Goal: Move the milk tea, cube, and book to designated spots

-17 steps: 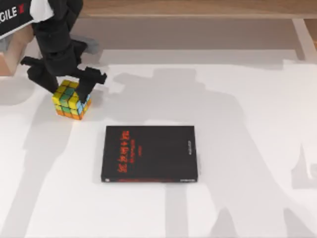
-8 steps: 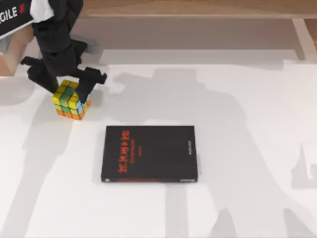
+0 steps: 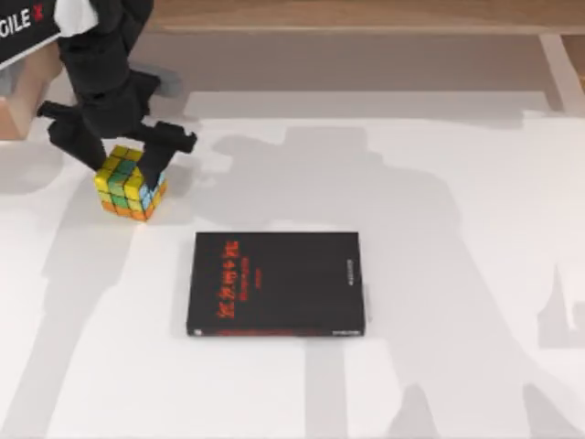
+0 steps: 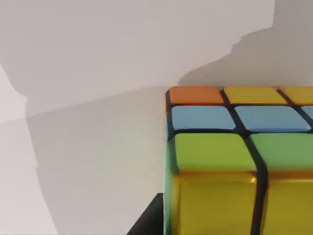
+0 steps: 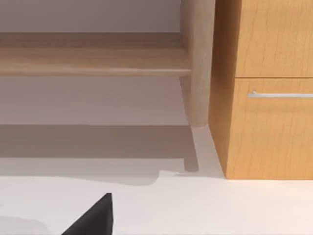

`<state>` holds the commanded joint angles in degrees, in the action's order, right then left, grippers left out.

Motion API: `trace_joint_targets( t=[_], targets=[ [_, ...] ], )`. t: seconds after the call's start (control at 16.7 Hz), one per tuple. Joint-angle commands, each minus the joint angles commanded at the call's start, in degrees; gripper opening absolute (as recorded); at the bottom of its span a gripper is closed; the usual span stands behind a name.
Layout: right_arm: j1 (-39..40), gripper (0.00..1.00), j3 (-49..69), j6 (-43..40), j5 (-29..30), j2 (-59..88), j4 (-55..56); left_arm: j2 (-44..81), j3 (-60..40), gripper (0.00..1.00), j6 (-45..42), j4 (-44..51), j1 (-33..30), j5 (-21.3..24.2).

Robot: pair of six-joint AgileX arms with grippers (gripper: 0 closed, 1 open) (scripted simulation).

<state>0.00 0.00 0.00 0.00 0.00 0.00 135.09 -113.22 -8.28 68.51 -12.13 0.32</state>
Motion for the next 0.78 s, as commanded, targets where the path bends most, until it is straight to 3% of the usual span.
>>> trace_joint_targets(
  t=[0.3,0.78],
  targets=[
    [0.0,1.0,0.0,0.0,0.0,0.0,0.0,-0.7,-4.0,0.0,0.0,4.3,0.0,0.0],
    [0.0,1.0,0.0,0.0,0.0,0.0,0.0,-5.8,-0.7,0.0,0.6,0.5,-2.1,-1.6]
  ],
)
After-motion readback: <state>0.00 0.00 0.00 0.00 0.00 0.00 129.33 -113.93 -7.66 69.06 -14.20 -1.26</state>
